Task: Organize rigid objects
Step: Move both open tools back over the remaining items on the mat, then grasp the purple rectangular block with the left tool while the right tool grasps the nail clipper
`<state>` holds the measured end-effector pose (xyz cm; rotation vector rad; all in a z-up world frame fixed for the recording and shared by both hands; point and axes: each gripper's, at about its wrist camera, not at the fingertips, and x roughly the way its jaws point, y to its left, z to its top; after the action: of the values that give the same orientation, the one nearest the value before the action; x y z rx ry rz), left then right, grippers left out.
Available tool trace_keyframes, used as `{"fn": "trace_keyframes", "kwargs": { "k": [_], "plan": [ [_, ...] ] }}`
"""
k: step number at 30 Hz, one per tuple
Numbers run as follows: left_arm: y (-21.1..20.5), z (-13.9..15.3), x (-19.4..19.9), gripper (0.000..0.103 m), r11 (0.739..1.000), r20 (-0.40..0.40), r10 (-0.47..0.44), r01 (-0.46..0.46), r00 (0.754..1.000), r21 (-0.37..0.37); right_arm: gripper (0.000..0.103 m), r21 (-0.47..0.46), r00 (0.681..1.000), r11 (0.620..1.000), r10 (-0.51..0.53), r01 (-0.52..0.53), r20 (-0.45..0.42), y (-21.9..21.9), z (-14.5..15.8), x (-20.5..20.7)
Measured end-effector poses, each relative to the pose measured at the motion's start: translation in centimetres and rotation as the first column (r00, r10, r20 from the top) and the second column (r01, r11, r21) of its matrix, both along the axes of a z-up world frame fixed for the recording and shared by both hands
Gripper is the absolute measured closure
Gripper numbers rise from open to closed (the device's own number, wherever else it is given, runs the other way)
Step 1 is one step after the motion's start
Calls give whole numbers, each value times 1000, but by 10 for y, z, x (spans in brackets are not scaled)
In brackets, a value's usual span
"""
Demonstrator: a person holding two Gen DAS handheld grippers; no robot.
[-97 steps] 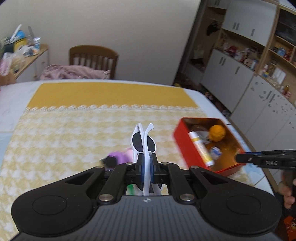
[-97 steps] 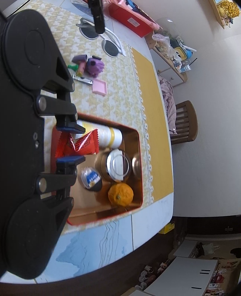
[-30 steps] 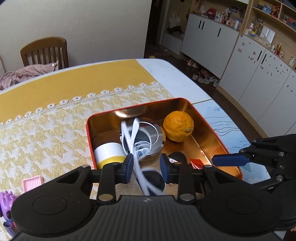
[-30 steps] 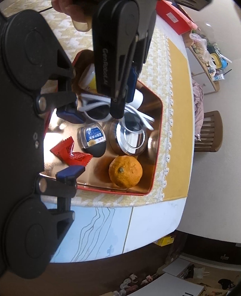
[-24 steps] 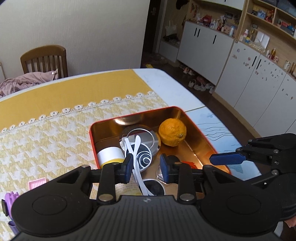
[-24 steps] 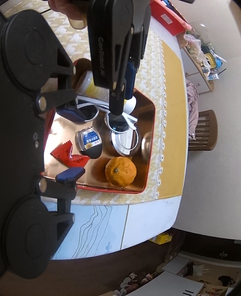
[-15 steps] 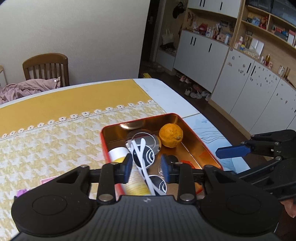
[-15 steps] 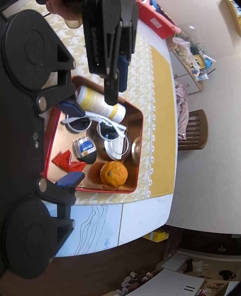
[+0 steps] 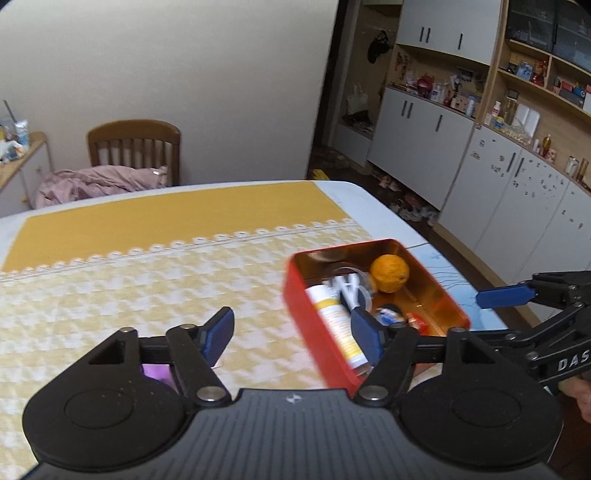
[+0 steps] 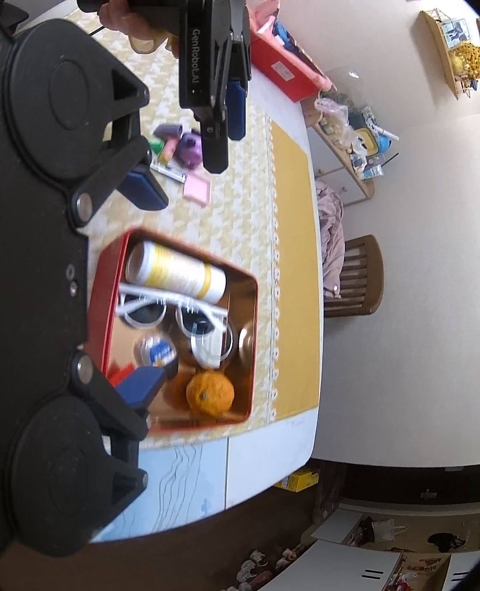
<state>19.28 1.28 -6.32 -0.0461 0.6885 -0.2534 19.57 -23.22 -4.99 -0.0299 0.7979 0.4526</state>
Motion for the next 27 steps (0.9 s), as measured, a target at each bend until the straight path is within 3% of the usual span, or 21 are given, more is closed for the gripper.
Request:
{"fn": "trace_keyframes", "kwargs": {
  "k": [2,8,27],
  "plan": [
    [14,1,-7,32,1000,11,18,-18,1000,7,6,12,1000,1000,5,-5,6,10,1,-4],
    [55,-3,-23,17,998,21,54,-54,998,16,0,40,1000,999,15,-15,17,41,0,-13],
    [129,-70,-31,17,990,-46,75,-69,996,124,0,-60,999,998,-20,19,-26,137,-33,-6]
  ]
}}
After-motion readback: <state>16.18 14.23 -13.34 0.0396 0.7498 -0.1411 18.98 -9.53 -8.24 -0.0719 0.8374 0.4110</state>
